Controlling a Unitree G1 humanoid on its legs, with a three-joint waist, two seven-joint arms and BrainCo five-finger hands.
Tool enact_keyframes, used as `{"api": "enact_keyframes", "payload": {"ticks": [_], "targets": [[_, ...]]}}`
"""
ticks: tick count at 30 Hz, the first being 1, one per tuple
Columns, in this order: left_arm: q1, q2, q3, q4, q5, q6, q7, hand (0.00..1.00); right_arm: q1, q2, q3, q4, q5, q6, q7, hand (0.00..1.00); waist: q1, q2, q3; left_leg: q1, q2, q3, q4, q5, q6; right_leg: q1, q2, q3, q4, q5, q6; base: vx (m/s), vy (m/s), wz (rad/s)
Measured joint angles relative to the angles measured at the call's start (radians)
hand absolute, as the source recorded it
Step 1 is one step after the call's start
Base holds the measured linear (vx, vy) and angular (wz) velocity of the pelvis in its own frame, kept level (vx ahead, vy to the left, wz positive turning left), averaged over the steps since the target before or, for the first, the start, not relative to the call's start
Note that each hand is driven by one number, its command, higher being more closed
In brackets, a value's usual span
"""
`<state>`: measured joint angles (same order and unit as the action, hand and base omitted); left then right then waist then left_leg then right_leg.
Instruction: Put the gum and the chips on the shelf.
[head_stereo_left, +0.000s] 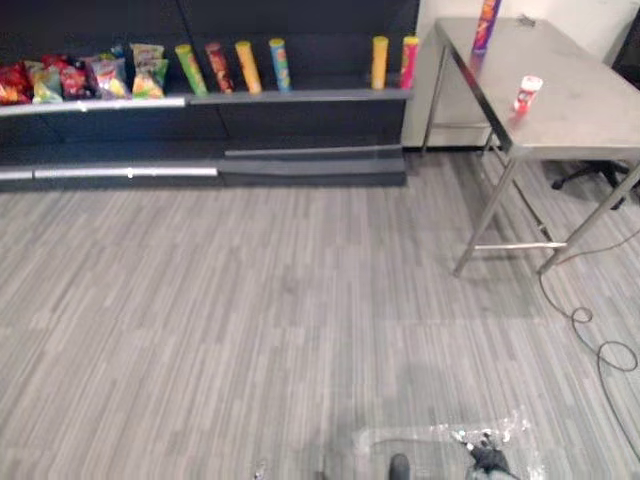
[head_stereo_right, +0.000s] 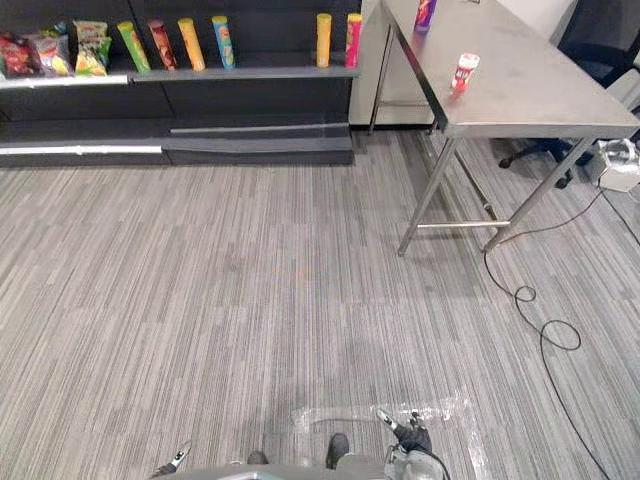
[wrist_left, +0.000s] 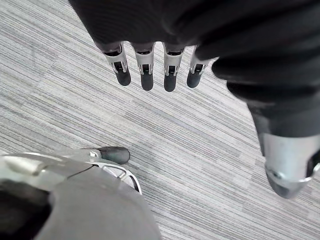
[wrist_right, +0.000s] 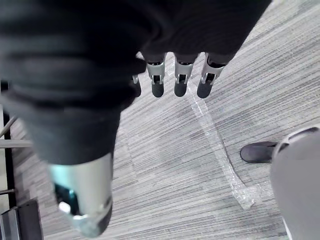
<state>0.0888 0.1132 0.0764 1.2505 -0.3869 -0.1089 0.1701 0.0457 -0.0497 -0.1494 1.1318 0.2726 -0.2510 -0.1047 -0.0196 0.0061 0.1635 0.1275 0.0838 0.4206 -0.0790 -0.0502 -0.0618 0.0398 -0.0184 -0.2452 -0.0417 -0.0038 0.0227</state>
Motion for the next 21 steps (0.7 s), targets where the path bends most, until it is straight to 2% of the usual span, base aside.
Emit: {"api": "enact_keyframes", "payload": {"ticks": [2,4,5,6,7,8,9,11,12,14,16,17,18,19,20,21], "targets": [[-0.006,0.001,0.001,0.0,0.0,0.002,0.002,0.0,-0.006,0.001,-0.003,-0.005,0.001,0.001,0.001,0.0,-0.001,-0.001,0.015,-0.001,0.004,0.0,0.009,-0.001,-0.001,-0.023,-0.006,-0.001,0.059,-0.034,-0.003,0.01,-0.02,0.03],[-0.011,0.011,0.007,-0.001,-0.001,0.002,0.003,0.0,-0.007,0.01,-0.003,-0.017,0.001,0.003,0.001,0.0,-0.002,-0.021,0.033,-0.011,0.013,0.001,0.065,-0.023,-0.03,-0.052,-0.024,-0.002,0.158,-0.103,-0.009,0.02,-0.06,0.15],[-0.014,0.026,0.008,-0.002,-0.002,0.0,0.002,0.0,-0.007,0.021,-0.003,-0.018,0.003,0.003,0.001,0.0,-0.002,-0.045,0.049,-0.051,0.025,0.001,0.177,-0.048,-0.041,-0.062,-0.047,-0.011,0.212,-0.145,-0.01,-0.01,-0.117,0.34],[-0.014,0.036,0.008,-0.015,-0.003,0.0,0.003,0.0,-0.006,0.025,-0.002,-0.018,0.004,0.003,0.001,0.0,-0.002,-0.064,0.057,-0.113,0.044,0.002,0.323,-0.06,-0.035,-0.065,-0.066,-0.022,0.24,-0.175,-0.019,-0.02,-0.142,0.39],[-0.015,0.038,0.009,-0.028,-0.003,-0.001,0.002,0.0,-0.006,0.025,-0.002,-0.017,0.004,0.003,0.001,0.0,-0.001,-0.07,0.059,-0.147,0.057,0.001,0.4,-0.06,-0.034,-0.062,-0.071,-0.023,0.246,-0.182,-0.02,0.01,-0.184,0.29],[-0.008,0.027,0.012,-0.041,-0.003,-0.006,0.001,0.0,-0.006,0.018,-0.002,-0.019,0.004,0.003,0.003,0.0,0.006,-0.058,0.072,-0.225,0.113,-0.004,0.61,-0.056,-0.028,-0.04,-0.067,-0.025,0.255,-0.195,-0.025,0.04,-0.121,0.08],[-0.006,0.019,0.021,-0.041,-0.004,-0.006,0.0,0.0,-0.006,0.016,-0.002,-0.022,0.005,0.002,0.003,0.0,0.007,-0.052,0.079,-0.248,0.132,-0.014,0.679,-0.051,-0.021,-0.027,-0.063,-0.023,0.257,-0.2,-0.027,0.07,-0.077,-0.04],[-0.006,0.005,0.046,-0.039,-0.003,-0.006,0.001,0.0,-0.008,0.002,-0.002,-0.021,0.011,0.003,0.003,0.0,0.006,-0.037,0.088,-0.307,0.144,-0.073,0.78,-0.101,-0.02,0.006,-0.059,-0.009,0.263,-0.22,-0.03,0.12,0.049,-0.19],[-0.007,0.0,0.046,-0.039,-0.003,-0.007,0.0,0.0,-0.011,-0.003,-0.002,-0.017,0.011,0.005,0.003,0.0,0.006,-0.034,0.089,-0.332,0.134,-0.08,0.762,-0.127,-0.021,0.008,-0.066,0.008,0.265,-0.226,-0.027,0.13,0.07,-0.27],[-0.01,-0.001,0.046,-0.04,-0.003,-0.013,-0.001,0.0,-0.013,-0.008,-0.002,-0.018,0.012,0.007,0.002,0.0,0.011,-0.032,0.093,-0.367,0.112,-0.082,0.657,-0.126,-0.018,0.007,-0.083,0.033,0.261,-0.231,-0.019,0.18,0.12,-0.39],[-0.012,-0.005,0.046,-0.041,-0.003,-0.014,-0.001,0.0,-0.02,-0.014,-0.002,-0.018,0.012,0.006,0.002,0.0,0.011,-0.024,0.097,-0.398,0.09,-0.102,0.472,-0.082,-0.029,0.009,-0.095,0.057,0.247,-0.239,-0.006,0.25,0.181,-0.37],[-0.014,-0.009,0.046,-0.041,-0.003,-0.014,-0.001,0.0,-0.022,-0.017,-0.003,-0.018,0.012,0.006,0.002,0.0,0.01,-0.014,0.101,-0.405,0.084,-0.129,0.356,-0.038,-0.038,0.019,-0.096,0.064,0.236,-0.244,0.002,0.33,0.262,-0.38],[-0.014,-0.019,0.047,-0.042,-0.003,-0.014,-0.003,0.0,-0.024,-0.024,-0.002,-0.018,0.012,0.005,0.003,0.0,0.012,0.008,0.104,-0.408,0.093,-0.162,0.204,0.009,-0.05,0.042,-0.089,0.08,0.215,-0.256,0.022,0.36,0.298,-0.4],[-0.014,-0.024,0.048,-0.043,-0.003,-0.015,-0.004,0.0,-0.024,-0.027,-0.001,-0.018,0.012,0.005,0.004,0.0,0.016,0.017,0.104,-0.414,0.103,-0.168,0.182,0.013,-0.052,0.052,-0.087,0.089,0.211,-0.261,0.03,0.48,0.429,-0.46],[-0.013,-0.027,0.051,-0.045,-0.003,-0.015,-0.006,0.0,-0.024,-0.027,0.0,-0.016,0.012,0.007,0.006,0.0,0.021,0.024,0.103,-0.434,0.111,-0.176,0.215,0.071,-0.044,0.072,-0.094,0.108,0.199,-0.278,0.058,0.36,0.334,-0.37],[-0.007,-0.024,0.054,-0.046,-0.002,-0.016,-0.012,0.0,-0.023,-0.022,0.0,-0.016,0.011,0.007,0.008,0.0,0.025,0.026,0.096,-0.436,0.102,-0.173,0.244,0.094,-0.031,0.081,-0.108,0.121,0.189,-0.284,0.065,0.6,0.457,-0.59]]}}
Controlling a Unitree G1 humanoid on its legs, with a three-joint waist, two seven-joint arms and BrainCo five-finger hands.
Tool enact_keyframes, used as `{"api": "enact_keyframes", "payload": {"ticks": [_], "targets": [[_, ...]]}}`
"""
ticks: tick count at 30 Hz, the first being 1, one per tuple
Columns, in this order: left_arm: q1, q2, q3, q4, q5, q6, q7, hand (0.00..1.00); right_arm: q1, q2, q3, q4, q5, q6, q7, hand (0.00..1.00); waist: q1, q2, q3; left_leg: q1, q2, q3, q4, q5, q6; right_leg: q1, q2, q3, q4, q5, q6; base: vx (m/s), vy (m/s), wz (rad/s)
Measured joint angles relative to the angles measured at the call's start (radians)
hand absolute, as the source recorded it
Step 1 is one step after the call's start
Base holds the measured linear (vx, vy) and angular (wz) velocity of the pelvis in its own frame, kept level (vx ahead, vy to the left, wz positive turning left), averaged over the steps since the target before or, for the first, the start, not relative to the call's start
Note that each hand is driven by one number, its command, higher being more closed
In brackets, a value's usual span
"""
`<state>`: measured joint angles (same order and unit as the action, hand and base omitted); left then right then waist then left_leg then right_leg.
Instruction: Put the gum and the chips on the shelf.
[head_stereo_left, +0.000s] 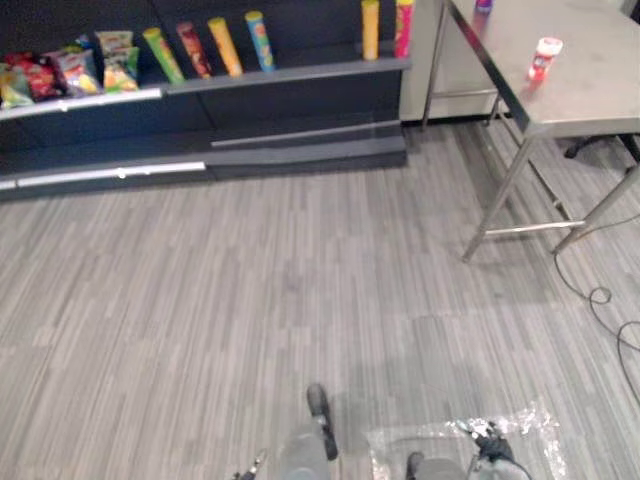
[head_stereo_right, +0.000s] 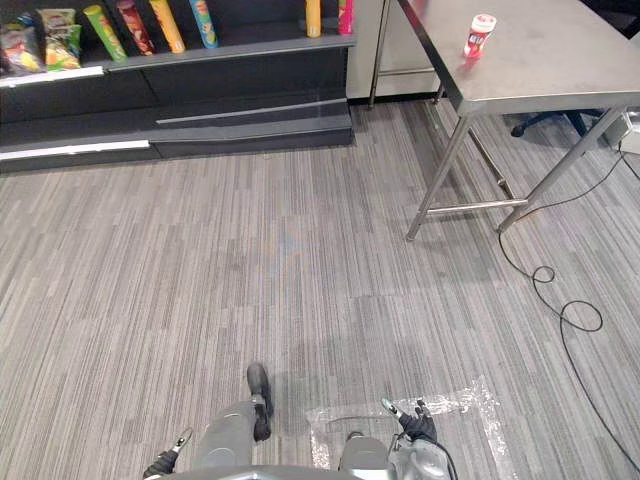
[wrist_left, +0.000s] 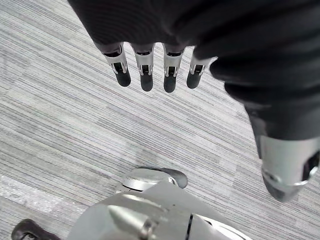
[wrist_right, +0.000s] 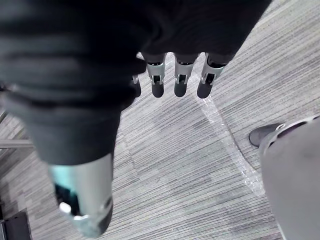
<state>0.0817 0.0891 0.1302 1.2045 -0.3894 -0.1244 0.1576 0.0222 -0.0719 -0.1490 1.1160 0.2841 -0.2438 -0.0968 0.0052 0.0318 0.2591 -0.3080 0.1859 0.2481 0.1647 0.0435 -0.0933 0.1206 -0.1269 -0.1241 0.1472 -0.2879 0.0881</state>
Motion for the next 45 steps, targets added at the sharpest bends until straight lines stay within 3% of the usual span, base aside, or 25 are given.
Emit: {"api": "enact_keyframes", "payload": {"ticks": [1,2,4,7,9,10,12,13,15,17,20,22,23,24,26,27,31,33,34,36,37,40,41,42,45], "targets": [[0.008,0.004,0.039,-0.011,0.001,-0.006,-0.008,0.0,-0.003,0.016,0.0,0.011,0.0,0.003,0.019,0.0,0.013,-0.039,-0.021,-0.021,-0.04,0.03,0.065,-0.023,0.055,0.004,-0.053,0.027,-0.029,-0.008,-0.006,0.54,0.327,-0.48],[0.007,0.008,0.044,-0.014,0.002,-0.008,-0.008,0.0,-0.004,0.027,0.0,0.013,0.0,0.005,0.025,0.0,0.016,-0.052,-0.031,-0.031,-0.058,0.044,0.081,-0.046,0.072,0.001,-0.072,0.037,-0.024,0.009,-0.011,0.64,0.358,-0.34],[-0.001,0.016,0.052,-0.013,0.012,-0.005,-0.009,0.0,-0.007,0.034,-0.005,0.02,0.001,0.011,0.036,0.0,0.012,-0.071,-0.042,-0.018,-0.122,0.084,0.114,-0.08,0.133,-0.013,-0.142,0.082,0.009,0.085,0.039,0.53,0.291,0.0],[0.001,0.009,0.064,-0.013,0.017,-0.003,-0.01,0.0,-0.007,0.039,-0.024,0.018,0.001,0.014,0.037,0.0,0.023,-0.062,-0.05,0.053,-0.132,0.128,0.119,-0.107,0.175,-0.05,-0.157,0.139,0.146,0.192,0.029,0.43,0.238,-0.34],[0.007,0.016,0.059,-0.013,0.044,0.0,-0.012,0.0,-0.011,0.041,-0.029,-0.006,0.002,0.013,0.037,0.0,0.014,-0.06,-0.056,0.164,-0.142,0.13,0.06,-0.137,0.173,-0.155,-0.159,0.145,0.422,0.36,0.016,0.41,0.216,-0.18],[0.01,0.019,0.051,-0.013,0.049,0.001,-0.014,0.0,-0.011,0.04,-0.03,-0.01,0.002,0.013,0.036,0.0,0.006,-0.059,-0.057,0.193,-0.145,0.127,0.04,-0.151,0.178,-0.179,-0.161,0.142,0.494,0.402,0.022,0.46,0.196,0.14],[0.011,0.035,0.031,-0.016,0.053,0.003,-0.029,0.0,-0.013,0.042,-0.03,-0.032,0.004,0.013,0.031,0.0,-0.007,-0.068,-0.05,0.301,-0.168,0.115,-0.019,-0.172,0.184,-0.301,-0.172,0.093,0.81,0.316,0.005,0.37,0.113,0.18],[0.012,0.033,0.027,-0.015,0.053,0.003,-0.031,0.0,-0.012,0.04,-0.03,-0.042,0.004,0.013,0.031,0.0,-0.008,-0.062,-0.046,0.337,-0.169,0.111,-0.036,-0.178,0.181,-0.319,-0.172,0.061,0.852,0.279,-0.013,0.29,0.032,0.03],[0.012,0.024,0.011,-0.015,0.058,0.002,-0.035,0.0,-0.009,0.028,-0.007,-0.077,0.01,0.006,0.033,0.0,-0.032,-0.039,-0.036,0.484,-0.164,0.103,-0.117,-0.188,0.167,-0.375,-0.167,-0.112,0.851,0.112,-0.051,0.4,0.008,0.07],[0.004,0.018,0.013,-0.019,0.056,0.0,-0.036,0.0,-0.006,0.023,0.001,-0.092,0.01,-0.009,0.035,0.0,-0.037,-0.031,-0.031,0.521,-0.149,0.103,-0.127,-0.209,0.143,-0.423,-0.152,-0.181,0.745,0.082,-0.06,0.32,-0.09,0.1],[-0.01,0.009,0.012,-0.033,0.048,-0.01,-0.049,0.0,-0.002,0.015,0.0,-0.095,0.016,-0.01,0.03,0.0,-0.037,-0.018,-0.023,0.552,-0.101,0.097,-0.13,-0.253,0.079,-0.475,-0.101,-0.248,0.338,0.138,-0.033,0.32,-0.21,0.22],[-0.01,0.009,0.016,-0.033,0.043,-0.018,-0.05,0.0,0.012,0.02,-0.001,-0.095,0.041,-0.011,0.02,0.0,-0.038,-0.027,-0.02,0.582,-0.09,0.091,-0.142,-0.282,0.033,-0.46,-0.066,-0.194,0.076,0.251,-0.016,0.4,-0.266,0.22],[-0.011,0.005,0.016,-0.03,0.043,-0.019,-0.049,0.0,0.012,0.021,-0.002,-0.097,0.045,-0.012,0.017,0.0,-0.041,-0.029,-0.016,0.61,-0.08,0.072,-0.148,-0.296,0.01,-0.443,-0.051,-0.17,0.046,0.374,-0.019,0.36,-0.255,0.14],[-0.016,-0.009,0.016,-0.024,0.042,-0.019,-0.049,0.0,0.005,0.01,-0.003,-0.097,0.045,-0.014,0.018,0.0,-0.044,0.004,-0.009,0.624,-0.059,0.063,-0.154,-0.298,0.002,-0.442,-0.024,-0.168,0.072,0.385,-0.069,0.43,-0.293,0.07],[-0.025,-0.053,0.027,-0.023,0.041,-0.025,-0.051,0.0,-0.013,-0.007,-0.017,-0.096,0.042,-0.022,0.018,0.0,-0.057,0.045,-0.006,0.631,-0.014,0.042,-0.14,-0.247,-0.006,-0.465,0.002,-0.187,0.175,0.274,-0.089,0.49,-0.351,0.05],[-0.032,-0.058,0.027,-0.021,0.041,-0.025,-0.052,0.0,-0.013,-0.006,-0.022,-0.096,0.042,-0.023,0.018,0.0,-0.06,0.046,-0.007,0.631,-0.007,0.035,-0.128,-0.232,-0.013,-0.463,0.002,-0.192,0.195,0.251,-0.091,0.48,-0.347,0.15],[-0.06,-0.08,0.031,-0.029,0.035,-0.029,-0.048,0.0,-0.01,-0.001,-0.033,-0.077,0.043,-0.022,0.017,0.0,-0.057,0.043,-0.009,0.539,0.058,-0.064,0.185,-0.171,-0.063,-0.385,0.02,-0.212,0.241,0.144,-0.101,0.33,-0.217,0.11],[-0.065,-0.069,0.036,-0.036,-0.013,-0.027,-0.045,0.0,0.004,-0.001,-0.02,-0.079,0.045,-0.022,0.017,0.0,-0.055,0.034,-0.004,0.404,0.097,-0.124,0.503,0.0,-0.086,-0.309,0.028,-0.223,0.239,0.104,-0.114,0.35,-0.127,0.05],[-0.061,-0.065,0.037,-0.037,-0.031,-0.028,-0.044,0.0,0.006,-0.002,-0.01,-0.079,0.046,-0.022,0.017,0.0,-0.053,0.028,0.001,0.379,0.111,-0.122,0.576,0.004,-0.092,-0.288,0.03,-0.22,0.235,0.084,-0.122,0.37,-0.061,0.0],[-0.055,-0.067,0.06,-0.05,-0.106,-0.028,-0.043,0.0,0.01,-0.002,-0.002,-0.073,0.049,-0.022,0.017,0.0,-0.048,0.027,0.003,0.263,0.124,-0.077,0.799,-0.153,-0.072,-0.199,0.032,-0.205,0.209,0.058,-0.131,0.39,-0.033,-0.06],[-0.053,-0.066,0.066,-0.054,-0.119,-0.029,-0.043,0.0,0.011,-0.002,-0.002,-0.07,0.049,-0.022,0.018,0.0,-0.044,0.027,0.004,0.236,0.12,-0.053,0.808,-0.188,-0.057,-0.176,0.031,-0.201,0.194,0.056,-0.129,0.31,0.015,-0.19],[-0.044,-0.063,0.066,-0.074,-0.168,-0.039,-0.048,0.0,0.014,0.001,-0.006,-0.065,0.072,-0.022,0.019,0.0,-0.022,0.023,0.005,0.113,0.081,0.025,0.643,-0.262,-0.02,-0.093,0.018,-0.185,0.136,0.048,-0.111,0.31,0.1,-0.31],[-0.04,-0.06,0.067,-0.079,-0.193,-0.041,-0.046,0.0,0.012,0.006,-0.014,-0.065,0.073,-0.021,0.02,0.0,-0.019,0.012,0.005,0.098,0.041,0.026,0.459,-0.257,-0.013,-0.075,0.001,-0.163,0.131,0.038,-0.092,0.34,0.194,-0.48],[-0.037,-0.058,0.067,-0.08,-0.196,-0.041,-0.043,0.0,0.012,0.012,-0.021,-0.065,0.077,-0.022,0.021,0.0,-0.021,0.003,0.004,0.104,0.001,0.008,0.245,-0.224,-0.008,-0.056,-0.018,-0.142,0.121,0.027,-0.069,0.34,0.212,-0.52],[-0.033,-0.067,0.076,-0.079,-0.195,-0.048,-0.017,0.0,0.025,0.007,-0.005,-0.06,0.075,-0.021,0.038,0.0,-0.021,0.011,-0.001,0.096,-0.015,-0.045,-0.032,-0.084,-0.024,0.009,-0.024,-0.085,0.059,0.01,-0.012,0.39,0.294,-0.54]]}}
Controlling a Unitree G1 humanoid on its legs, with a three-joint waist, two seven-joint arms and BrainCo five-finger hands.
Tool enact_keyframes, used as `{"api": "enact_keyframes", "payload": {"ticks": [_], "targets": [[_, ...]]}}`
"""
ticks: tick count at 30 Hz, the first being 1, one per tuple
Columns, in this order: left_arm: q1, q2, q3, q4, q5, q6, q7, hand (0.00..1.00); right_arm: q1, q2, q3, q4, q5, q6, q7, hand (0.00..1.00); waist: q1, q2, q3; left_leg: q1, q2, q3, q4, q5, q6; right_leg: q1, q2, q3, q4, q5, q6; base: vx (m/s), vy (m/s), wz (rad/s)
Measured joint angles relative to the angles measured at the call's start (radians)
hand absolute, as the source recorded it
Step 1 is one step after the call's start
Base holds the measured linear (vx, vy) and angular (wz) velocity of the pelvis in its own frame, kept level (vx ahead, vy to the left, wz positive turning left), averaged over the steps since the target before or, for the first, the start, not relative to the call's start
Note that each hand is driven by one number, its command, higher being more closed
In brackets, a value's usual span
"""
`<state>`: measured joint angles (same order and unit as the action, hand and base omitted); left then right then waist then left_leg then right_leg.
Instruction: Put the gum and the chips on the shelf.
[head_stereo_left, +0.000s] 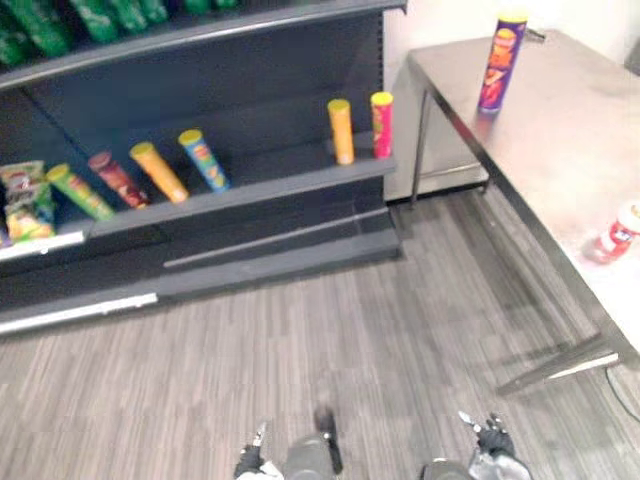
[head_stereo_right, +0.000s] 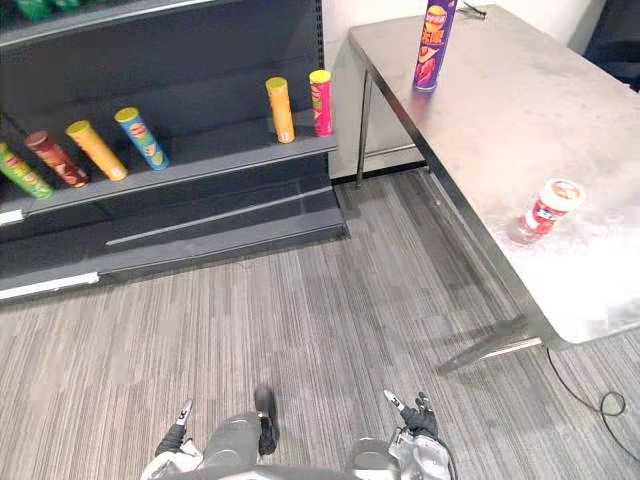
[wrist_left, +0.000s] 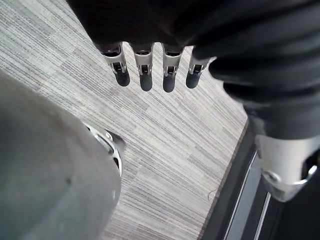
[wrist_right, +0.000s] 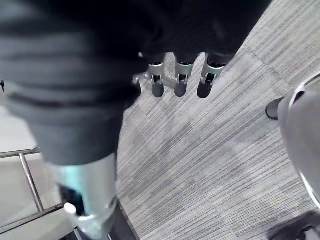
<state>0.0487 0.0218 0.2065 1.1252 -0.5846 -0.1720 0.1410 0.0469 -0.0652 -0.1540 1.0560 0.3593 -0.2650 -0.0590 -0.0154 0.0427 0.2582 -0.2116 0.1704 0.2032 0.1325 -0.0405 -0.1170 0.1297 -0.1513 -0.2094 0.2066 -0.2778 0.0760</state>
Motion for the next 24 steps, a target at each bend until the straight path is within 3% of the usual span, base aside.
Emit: {"api": "enact_keyframes", "payload": {"ticks": [2,3,4,6,8,10,12,13,14,15,17,18,19,20,22,24], "targets": [[0.0,0.007,0.001,0.009,0.002,-0.002,0.011,0.0,0.003,0.004,0.006,0.021,0.0,0.003,0.005,0.0,0.007,-0.014,-0.026,0.005,-0.02,0.015,0.041,0.062,0.029,0.035,-0.017,0.043,-0.049,-0.002,0.009,0.5,0.308,-0.62],[0.001,0.022,0.006,0.011,0.004,-0.003,0.018,0.0,0.017,0.024,0.009,0.026,0.0,0.005,0.01,0.0,0.017,-0.052,-0.051,-0.001,-0.047,0.043,0.069,0.053,0.059,0.039,-0.049,0.085,-0.072,0.022,0.015,0.63,0.335,-0.54],[-0.001,0.032,0.017,0.02,0.014,-0.003,0.025,0.0,0.019,0.04,0.008,0.026,0.0,0.004,0.015,0.0,0.015,-0.074,-0.065,-0.002,-0.072,0.059,0.081,0.033,0.079,0.035,-0.076,0.11,-0.075,0.061,0.022,0.51,0.281,-0.36],[-0.003,0.036,0.018,0.03,0.02,-0.002,0.045,0.0,0.021,0.048,0.003,0.036,0.0,0.004,0.011,0.0,0.015,-0.087,-0.081,0.019,-0.103,0.087,0.079,0.02,0.118,0.031,-0.108,0.129,-0.064,0.117,0.035,0.45,0.261,-0.05],[-0.002,0.035,0.017,0.03,0.034,0.0,0.053,0.0,0.017,0.049,-0.004,0.04,0.0,0.004,-0.001,0.0,0.02,-0.089,-0.088,0.054,-0.123,0.117,0.07,0.0,0.146,0.016,-0.129,0.172,-0.011,0.168,0.059,0.4,0.23,-0.15],[0.002,0.033,0.011,0.028,0.056,0.0,0.06,0.0,0.009,0.051,-0.017,0.035,0.001,0.001,-0.012,0.0,0.022,-0.087,-0.089,0.111,-0.128,0.145,0.039,-0.001,0.148,-0.051,-0.13,0.223,0.149,0.216,0.055,0.35,0.192,-0.26],[0.012,0.038,-0.028,0.028,0.06,0.001,0.069,0.0,0.01,0.056,-0.035,0.014,0.001,-0.002,-0.024,0.0,0.016,-0.073,-0.081,0.207,-0.125,0.163,0.0,-0.012,0.164,-0.148,-0.127,0.242,0.418,0.312,0.054,0.26,0.112,-0.26],[0.016,0.039,-0.04,0.028,0.06,0.001,0.069,0.0,0.01,0.055,-0.035,0.008,0.001,-0.002,-0.024,0.0,0.014,-0.07,-0.08,0.236,-0.124,0.171,-0.01,-0.024,0.169,-0.171,-0.125,0.231,0.489,0.308,0.053,0.19,0.04,-0.17],[0.016,0.038,-0.055,0.028,0.069,0.004,0.068,0.0,0.012,0.051,-0.032,-0.011,0.001,-0.002,-0.024,0.0,0.01,-0.061,-0.076,0.291,-0.117,0.17,-0.036,-0.055,0.158,-0.216,-0.128,0.182,0.608,0.277,0.024,0.22,-0.001,-0.17],[0.016,0.038,-0.057,0.03,0.089,0.01,0.068,0.0,0.012,0.05,-0.021,-0.029,0.001,-0.002,-0.024,0.0,0.007,-0.061,-0.074,0.34,-0.119,0.179,-0.069,-0.065,0.148,-0.257,-0.148,0.098,0.688,0.197,0.002,0.26,-0.014,-0.18],[0.021,0.028,-0.053,0.03,0.092,0.011,0.069,0.0,0.009,0.04,0.013,-0.065,0.001,-0.003,-0.021,0.0,-0.002,-0.046,-0.072,0.381,-0.104,0.202,-0.079,-0.065,0.147,-0.303,-0.168,-0.054,0.677,0.116,-0.024,0.19,-0.076,-0.28],[0.026,0.022,-0.05,0.031,0.097,0.013,0.069,0.0,0.003,0.042,0.025,-0.085,0.0,-0.005,-0.019,0.0,-0.011,-0.037,-0.073,0.392,-0.089,0.223,-0.079,-0.066,0.145,-0.31,-0.16,-0.136,0.56,0.113,-0.027,0.14,-0.118,-0.41],[0.027,0.024,-0.048,0.031,0.103,0.016,0.068,0.0,-0.002,0.048,0.04,-0.098,0.0,-0.006,-0.017,0.0,-0.009,-0.045,-0.077,0.397,-0.09,0.239,-0.08,-0.068,0.123,-0.31,-0.15,-0.186,0.41,0.15,-0.023,0.1,-0.127,-0.39],[0.025,0.019,-0.041,0.031,0.11,0.018,0.067,0.0,-0.001,0.046,0.046,-0.097,0.0,-0.007,-0.015,0.0,-0.007,-0.047,-0.08,0.407,-0.094,0.248,-0.088,-0.073,0.098,-0.291,-0.138,-0.224,0.363,0.138,-0.053,0.13,-0.144,-0.64],[0.006,-0.021,-0.043,0.066,0.133,0.021,0.065,0.0,-0.039,0.037,0.045,-0.096,0.001,-0.009,-0.01,0.0,-0.01,0.014,-0.079,0.406,-0.053,0.302,-0.144,-0.051,0.048,-0.257,-0.062,-0.331,0.204,0.139,-0.062,0.12,-0.155,-0.79],[-0.008,-0.024,-0.044,0.088,0.143,0.026,0.048,0.0,-0.049,0.035,0.055,-0.092,-0.007,-0.008,-0.016,0.0,-0.009,0.027,-0.079,0.41,-0.042,0.351,-0.156,-0.045,0.039,-0.251,-0.053,-0.464,0.155,0.139,-0.064,0.03,-0.158,-0.74]]}}
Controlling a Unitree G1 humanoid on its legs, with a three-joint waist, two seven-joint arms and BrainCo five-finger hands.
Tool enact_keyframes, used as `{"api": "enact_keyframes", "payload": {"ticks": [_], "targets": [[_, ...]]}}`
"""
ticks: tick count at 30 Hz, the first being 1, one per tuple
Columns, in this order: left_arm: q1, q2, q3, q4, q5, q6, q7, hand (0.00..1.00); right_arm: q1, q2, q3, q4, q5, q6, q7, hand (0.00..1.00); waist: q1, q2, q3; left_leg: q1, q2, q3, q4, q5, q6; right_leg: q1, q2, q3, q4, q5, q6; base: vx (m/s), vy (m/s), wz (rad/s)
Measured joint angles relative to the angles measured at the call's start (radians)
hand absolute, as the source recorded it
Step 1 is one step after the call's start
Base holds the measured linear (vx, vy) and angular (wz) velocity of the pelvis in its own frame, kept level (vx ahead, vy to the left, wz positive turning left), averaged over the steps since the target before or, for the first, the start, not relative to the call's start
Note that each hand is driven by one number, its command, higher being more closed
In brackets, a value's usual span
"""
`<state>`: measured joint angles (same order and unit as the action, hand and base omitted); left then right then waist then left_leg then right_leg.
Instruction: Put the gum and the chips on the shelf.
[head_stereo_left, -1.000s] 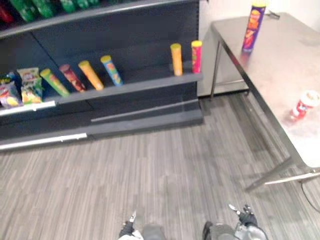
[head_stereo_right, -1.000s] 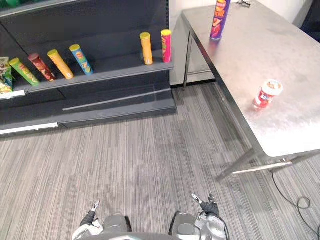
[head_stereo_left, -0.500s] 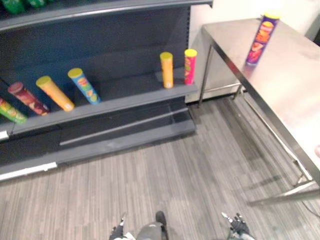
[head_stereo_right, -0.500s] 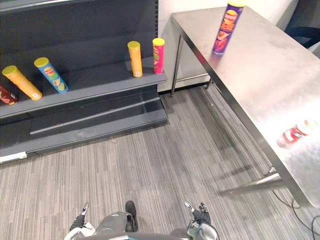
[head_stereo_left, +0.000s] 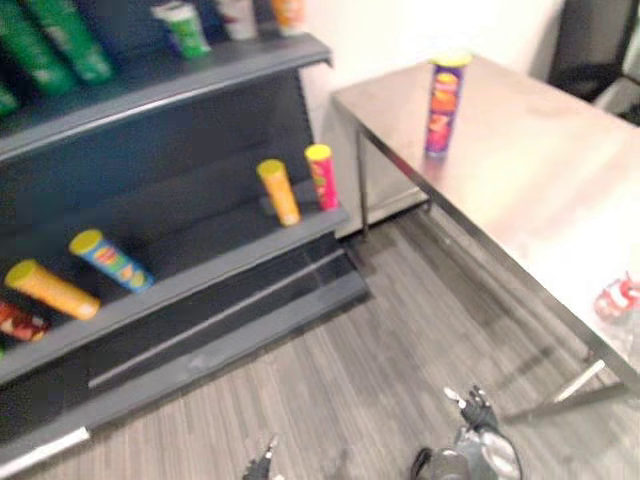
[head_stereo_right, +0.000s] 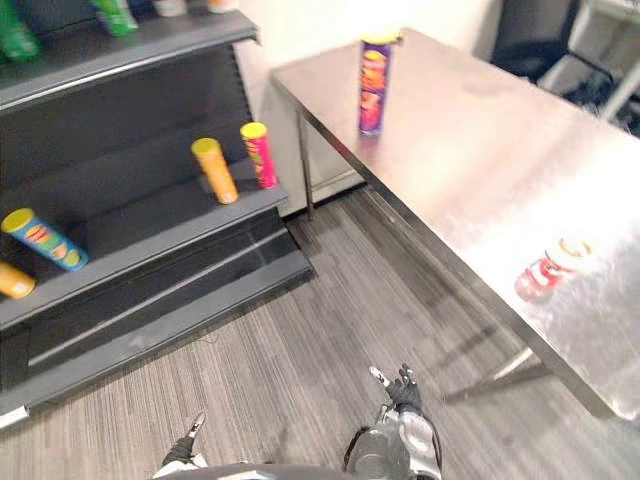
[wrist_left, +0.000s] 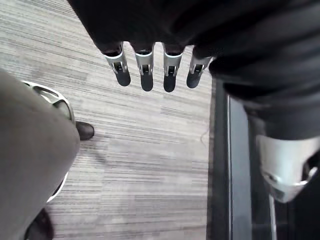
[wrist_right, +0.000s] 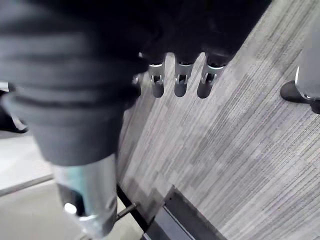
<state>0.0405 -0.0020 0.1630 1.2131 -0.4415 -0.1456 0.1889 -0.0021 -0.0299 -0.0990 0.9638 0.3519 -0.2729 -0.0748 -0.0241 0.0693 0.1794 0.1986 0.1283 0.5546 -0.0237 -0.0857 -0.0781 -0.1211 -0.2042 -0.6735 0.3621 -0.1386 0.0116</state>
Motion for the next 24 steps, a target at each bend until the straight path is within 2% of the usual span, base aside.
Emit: {"api": "enact_keyframes", "payload": {"ticks": [2,5,9,11,13,15,16,17,18,19,20,21,22,24], "targets": [[-0.002,0.003,-0.001,0.0,0.017,0.002,-0.01,0.0,0.009,-0.002,-0.001,0.0,-0.001,0.0,-0.004,0.0,-0.001,-0.005,0.003,0.02,0.001,0.012,-0.009,0.0,0.0,0.018,0.005,-0.041,-0.013,-0.003,-0.022,-0.01,-0.098,-0.36],[-0.001,0.008,0.001,-0.002,0.025,0.003,-0.04,0.0,0.037,-0.008,-0.001,0.0,-0.001,0.001,-0.002,0.0,-0.002,-0.013,0.004,0.034,0.005,0.015,-0.01,-0.011,-0.018,0.059,0.038,-0.04,-0.099,0.01,-0.04,-0.06,-0.017,-0.08],[0.004,0.009,0.022,-0.024,0.022,0.004,-0.037,0.0,0.043,-0.004,-0.002,-0.006,-0.001,0.0,0.005,0.0,-0.002,-0.014,0.003,0.032,0.013,0.068,-0.005,-0.025,-0.022,0.07,0.077,-0.019,-0.203,0.07,-0.03,-0.08,0.063,-0.26],[0.003,0.01,0.032,-0.031,0.021,0.004,-0.037,0.0,0.046,-0.004,-0.007,-0.006,0.0,0.0,0.009,0.0,-0.002,-0.019,0.0,0.033,0.015,0.098,0.016,-0.042,-0.026,0.053,0.077,0.008,-0.192,0.068,-0.027,-0.04,0.092,-0.45],[0.005,0.012,0.032,-0.041,0.016,0.004,-0.037,0.0,0.049,-0.007,-0.011,-0.006,0.0,0.0,0.01,0.0,-0.003,-0.021,0.001,0.027,0.034,0.147,0.085,-0.087,-0.044,0.025,0.075,0.042,-0.143,0.04,-0.043,0.03,0.06,-0.69],[0.003,0.019,0.032,-0.036,-0.005,0.003,-0.036,0.0,0.053,-0.014,-0.009,-0.008,0.001,-0.001,0.007,0.0,-0.005,-0.022,0.007,-0.005,0.112,0.211,0.321,-0.168,-0.079,-0.001,0.076,0.102,-0.07,-0.007,-0.058,0.11,0.003,-0.92],[0.002,0.027,0.031,-0.036,-0.019,0.003,-0.036,0.0,0.054,-0.013,-0.009,-0.007,0.001,-0.002,0.003,0.0,-0.005,-0.031,0.012,-0.023,0.138,0.211,0.408,-0.165,-0.076,0.0,0.077,0.118,-0.065,-0.013,-0.057,0.13,-0.076,-0.81],[-0.002,0.03,0.031,-0.043,-0.03,0.002,-0.035,0.0,0.065,-0.019,-0.009,-0.007,0.001,-0.003,-0.003,0.0,-0.007,-0.034,0.013,-0.047,0.18,0.204,0.525,-0.152,-0.062,0.005,0.085,0.142,-0.063,-0.015,-0.061,0.13,-0.112,-0.95],[-0.001,0.022,0.031,-0.045,-0.058,0.002,-0.035,0.0,0.07,-0.041,-0.01,-0.004,0.001,-0.011,-0.009,0.0,-0.008,-0.017,0.021,-0.065,0.235,0.189,0.668,-0.119,-0.013,0.022,0.112,0.195,-0.063,-0.022,-0.071,0.2,-0.114,-1.11],[0.005,0.02,0.032,-0.042,-0.067,0.002,-0.036,0.0,0.076,-0.051,-0.013,-0.003,0.001,-0.019,-0.011,0.0,-0.013,-0.01,0.025,-0.091,0.256,0.141,0.749,-0.076,0.015,0.034,0.129,0.233,-0.07,-0.028,-0.08,0.19,-0.047,-1.09],[0.005,0.019,0.032,-0.043,-0.067,0.002,-0.035,0.0,0.081,-0.053,-0.019,-0.004,0.001,-0.021,-0.011,0.0,-0.016,-0.015,0.03,-0.12,0.269,0.1,0.807,-0.035,0.018,0.041,0.138,0.256,-0.078,-0.025,-0.087,0.21,0.0,-1.0],[0.012,0.018,0.032,-0.047,-0.067,0.001,-0.039,0.0,0.082,-0.054,-0.041,-0.005,0.001,-0.026,-0.017,0.0,-0.017,-0.015,0.031,-0.161,0.253,0.024,0.851,-0.076,-0.011,0.049,0.143,0.31,-0.086,-0.026,-0.088,0.2,0.028,-1.11],[0.014,0.018,0.033,-0.055,-0.067,0.001,-0.04,0.0,0.086,-0.058,-0.065,0.002,0.001,-0.029,-0.027,0.0,-0.023,-0.017,0.034,-0.192,0.221,-0.023,0.829,-0.141,-0.012,0.063,0.142,0.362,-0.101,-0.025,-0.087,0.21,0.037,-1.13],[0.023,0.017,0.032,-0.071,-0.068,-0.003,-0.04,0.0,0.087,-0.069,-0.086,0.037,0.001,-0.033,-0.027,0.0,-0.022,-0.022,0.036,-0.219,0.168,-0.079,0.736,-0.179,-0.005,0.092,0.142,0.442,-0.118,-0.022,-0.081,0.2,0.071,-1.25]]}}
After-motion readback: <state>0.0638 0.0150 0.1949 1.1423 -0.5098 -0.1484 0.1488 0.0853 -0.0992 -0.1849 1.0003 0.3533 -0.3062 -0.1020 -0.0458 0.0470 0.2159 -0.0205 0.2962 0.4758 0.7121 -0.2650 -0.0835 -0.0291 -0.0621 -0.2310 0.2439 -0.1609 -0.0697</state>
